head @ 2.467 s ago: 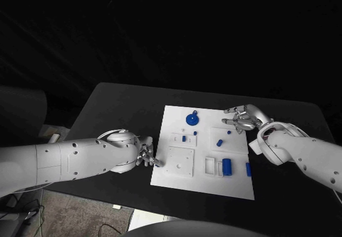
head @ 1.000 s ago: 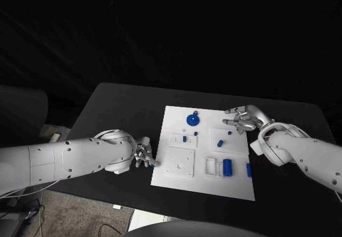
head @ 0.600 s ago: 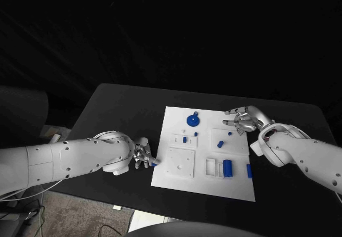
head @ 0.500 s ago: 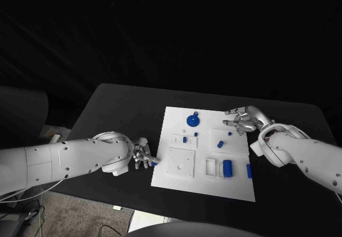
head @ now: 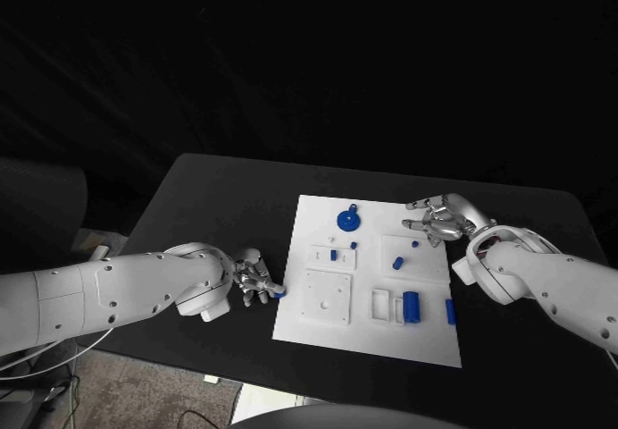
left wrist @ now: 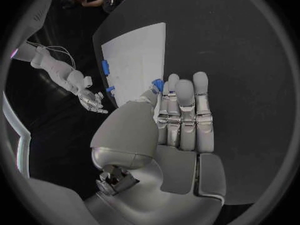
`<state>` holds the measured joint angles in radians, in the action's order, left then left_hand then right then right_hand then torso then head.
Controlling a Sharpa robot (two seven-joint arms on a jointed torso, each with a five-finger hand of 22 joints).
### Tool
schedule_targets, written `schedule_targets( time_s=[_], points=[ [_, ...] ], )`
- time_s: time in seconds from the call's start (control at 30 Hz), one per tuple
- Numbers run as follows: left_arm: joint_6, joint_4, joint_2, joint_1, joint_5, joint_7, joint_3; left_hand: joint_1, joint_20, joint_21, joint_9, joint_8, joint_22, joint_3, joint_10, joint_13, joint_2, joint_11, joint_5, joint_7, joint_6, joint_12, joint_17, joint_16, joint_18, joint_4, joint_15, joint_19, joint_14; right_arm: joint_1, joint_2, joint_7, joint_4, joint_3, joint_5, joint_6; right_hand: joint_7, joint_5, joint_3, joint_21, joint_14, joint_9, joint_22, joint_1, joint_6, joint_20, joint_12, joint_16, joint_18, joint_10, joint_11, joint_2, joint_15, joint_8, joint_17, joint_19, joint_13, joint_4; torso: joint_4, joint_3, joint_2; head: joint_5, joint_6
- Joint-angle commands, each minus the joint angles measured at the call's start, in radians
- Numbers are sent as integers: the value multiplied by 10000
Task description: Assemble the parts on the task board
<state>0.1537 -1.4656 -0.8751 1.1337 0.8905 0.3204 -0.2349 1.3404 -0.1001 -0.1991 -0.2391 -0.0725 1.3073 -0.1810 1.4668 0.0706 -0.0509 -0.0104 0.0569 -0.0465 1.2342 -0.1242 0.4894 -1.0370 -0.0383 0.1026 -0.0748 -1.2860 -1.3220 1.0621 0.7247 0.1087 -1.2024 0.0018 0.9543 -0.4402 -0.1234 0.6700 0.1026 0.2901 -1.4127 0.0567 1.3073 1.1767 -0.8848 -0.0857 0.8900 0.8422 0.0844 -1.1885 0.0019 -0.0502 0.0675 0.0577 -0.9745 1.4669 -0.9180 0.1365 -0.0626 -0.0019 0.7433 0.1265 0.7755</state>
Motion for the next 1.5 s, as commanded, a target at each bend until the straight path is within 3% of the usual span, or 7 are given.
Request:
schedule_targets(
  time_s=[0.03,0.6,0.9,1.2,1.3,1.5],
  points=[
    [530,36,-15,-5,-730,-663,-8,-6,-8,-39,-45,-1,199,-1766,367,8,74,-78,47,12,55,-34,-19,-25,72,-1714,-57,72,3,-7,3,102,-26,0,83,87,-1,52,55,40,-58,16,346,-103,-64,-30,41,62,109,-43,-19,19,25,2,-10,356,-14,-9,-1,-5,1,-5,-26],
    [981,100,-106,45,-2075,-1817,-5,17,-29,-78,-30,3,203,-1786,395,19,102,-92,51,28,135,-91,-35,-29,90,-1770,-80,115,26,-6,27,113,-93,0,83,71,-1,60,65,33,-63,16,340,-80,-74,-33,34,55,105,-43,-21,12,28,1,-3,357,-4,-4,-6,-9,-2,-26,-111],
    [1084,59,-215,182,-2870,-2353,0,-34,-63,-185,-27,21,213,-1788,408,30,114,-118,90,50,227,-225,-23,-94,113,-1879,-108,136,39,-6,58,129,-194,1,87,47,0,61,85,42,-66,17,342,-63,-93,-34,36,55,104,-47,-25,18,29,2,-3,358,-5,23,-7,-6,-1,-24,-169],
    [1329,3,-256,338,-4169,-3116,20,-141,-87,-372,-35,27,209,-1817,413,19,98,-135,139,54,254,-294,-18,-158,132,-2016,-129,215,68,-3,174,100,-609,2,65,39,2,-13,132,69,-67,19,352,-8,-158,-36,43,57,109,-56,-29,21,33,4,-6,359,-10,135,6,-12,-6,-89,-327],
    [1426,-8,-235,404,-4563,-3406,41,-156,-88,-381,-37,25,208,-1818,417,21,95,-136,144,55,258,-302,-21,-158,138,-2030,-130,241,76,-2,203,67,-800,2,-70,93,5,-193,166,59,-71,23,350,20,-262,-38,56,74,106,-64,-29,67,34,8,-21,357,-23,248,4,-14,-1,-120,-381],
    [1529,-68,-150,512,-5464,-3921,130,-203,-101,-416,-44,26,204,-1814,416,23,88,-144,179,61,267,-332,-31,-157,146,-2073,-141,258,84,-1,211,-26,-1329,3,-530,281,9,-964,310,30,-66,30,349,76,-495,-37,95,106,106,-74,-29,234,33,15,-56,346,-59,583,0,-6,2,-177,-512]
  ],
)
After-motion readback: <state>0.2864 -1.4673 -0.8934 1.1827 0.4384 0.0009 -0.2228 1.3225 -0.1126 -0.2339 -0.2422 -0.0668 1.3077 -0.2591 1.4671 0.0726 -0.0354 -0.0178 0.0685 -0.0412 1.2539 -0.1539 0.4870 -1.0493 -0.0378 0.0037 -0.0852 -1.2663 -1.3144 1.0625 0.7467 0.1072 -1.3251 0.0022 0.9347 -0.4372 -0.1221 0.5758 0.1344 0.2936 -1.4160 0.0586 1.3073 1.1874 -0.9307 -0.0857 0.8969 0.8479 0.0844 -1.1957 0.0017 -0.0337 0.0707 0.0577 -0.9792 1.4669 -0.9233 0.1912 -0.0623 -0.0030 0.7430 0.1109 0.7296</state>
